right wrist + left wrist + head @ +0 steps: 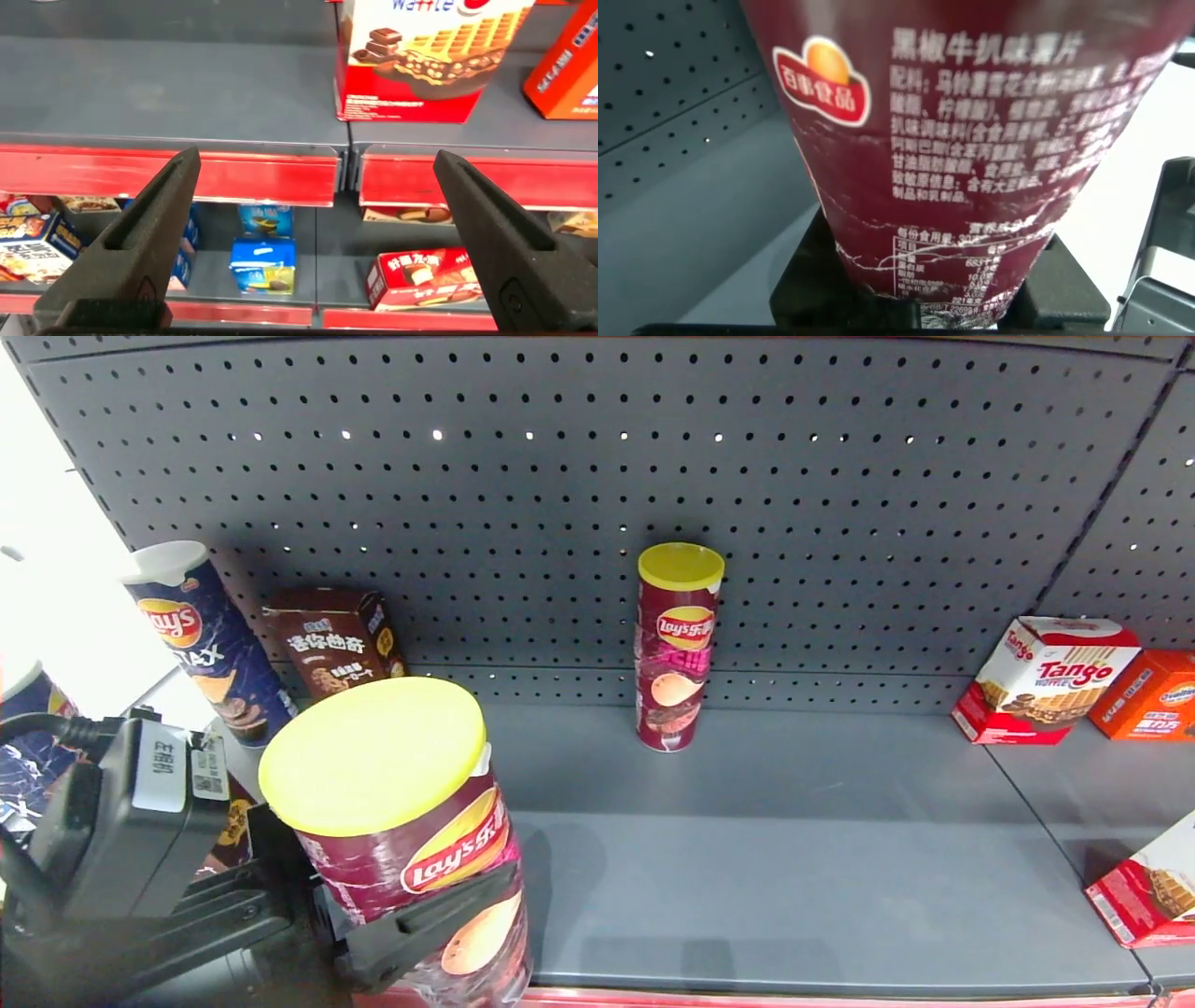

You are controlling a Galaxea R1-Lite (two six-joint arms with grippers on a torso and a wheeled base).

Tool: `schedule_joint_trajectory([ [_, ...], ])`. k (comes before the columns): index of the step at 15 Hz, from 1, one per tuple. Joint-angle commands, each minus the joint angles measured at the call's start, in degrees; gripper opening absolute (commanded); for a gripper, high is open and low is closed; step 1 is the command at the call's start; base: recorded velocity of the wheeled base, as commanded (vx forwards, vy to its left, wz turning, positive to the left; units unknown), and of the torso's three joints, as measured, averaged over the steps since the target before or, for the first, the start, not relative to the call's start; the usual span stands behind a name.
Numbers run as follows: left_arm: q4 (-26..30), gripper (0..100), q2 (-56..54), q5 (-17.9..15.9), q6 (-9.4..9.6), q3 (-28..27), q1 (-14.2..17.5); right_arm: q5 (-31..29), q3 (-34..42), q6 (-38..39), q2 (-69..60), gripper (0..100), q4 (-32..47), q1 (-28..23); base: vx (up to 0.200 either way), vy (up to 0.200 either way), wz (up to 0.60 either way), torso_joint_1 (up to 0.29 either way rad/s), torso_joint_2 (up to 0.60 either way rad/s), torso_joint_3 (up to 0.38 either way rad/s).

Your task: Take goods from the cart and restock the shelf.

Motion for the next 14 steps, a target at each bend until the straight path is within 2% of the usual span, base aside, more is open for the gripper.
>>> schedule_joint_trajectory([
  [1, 0.09, 0, -1.44, 0.01, -0.01, 0.02, -0.01, 0.02, 0.0, -0.13, 0.09, 100, -0.02, 0.01, 0.0, 0.0, 0.0, 0.0, 0.0, 0.0],
  [5, 0.0, 0, -1.09, 0.45, -0.09, 0.38, 0.17, 0.55, 0.0, -0.92, 0.0, 100, -0.02, 0.01, 0.0, 0.0, 0.0, 0.0, 0.0, 0.0],
  [6, -0.09, 0, -0.82, 0.8, -0.09, 0.11, 0.25, 1.08, -9.14, -0.48, 3.6, 100, -0.9, 0.09, 0.0, 0.0, 0.0, 0.0, 0.0, 0.0],
  [7, -0.09, 0, -0.47, 0.89, -0.09, -0.59, 0.25, 1.6, -19.78, 1.72, 17.75, 100, -0.9, 0.27, 0.0, 0.0, 0.0, 0.0, 0.0, 0.0],
  [8, -0.17, 0, 0.23, 0.8, -0.09, -0.5, 0.25, 2.31, -19.42, 2.25, 17.49, 100, -1.34, 0.01, 0.0, 0.0, 0.0, 0.0, 0.0, 0.0],
  [10, -0.44, 0, 0.85, 0.36, -0.53, -0.77, 1.75, 5.3, -18.37, -2.32, 16.52, 100, -0.37, 0.71, 0.0, 0.0, 0.0, 0.0, 0.0, 0.0],
  [14, -0.26, 0, 0.76, -0.25, -0.45, -1.38, 2.19, 10.66, -21.45, -4.79, 23.64, 100, -0.99, 3.08, 0.0, 0.0, 0.0, 0.0, 0.0, 0.0],
])
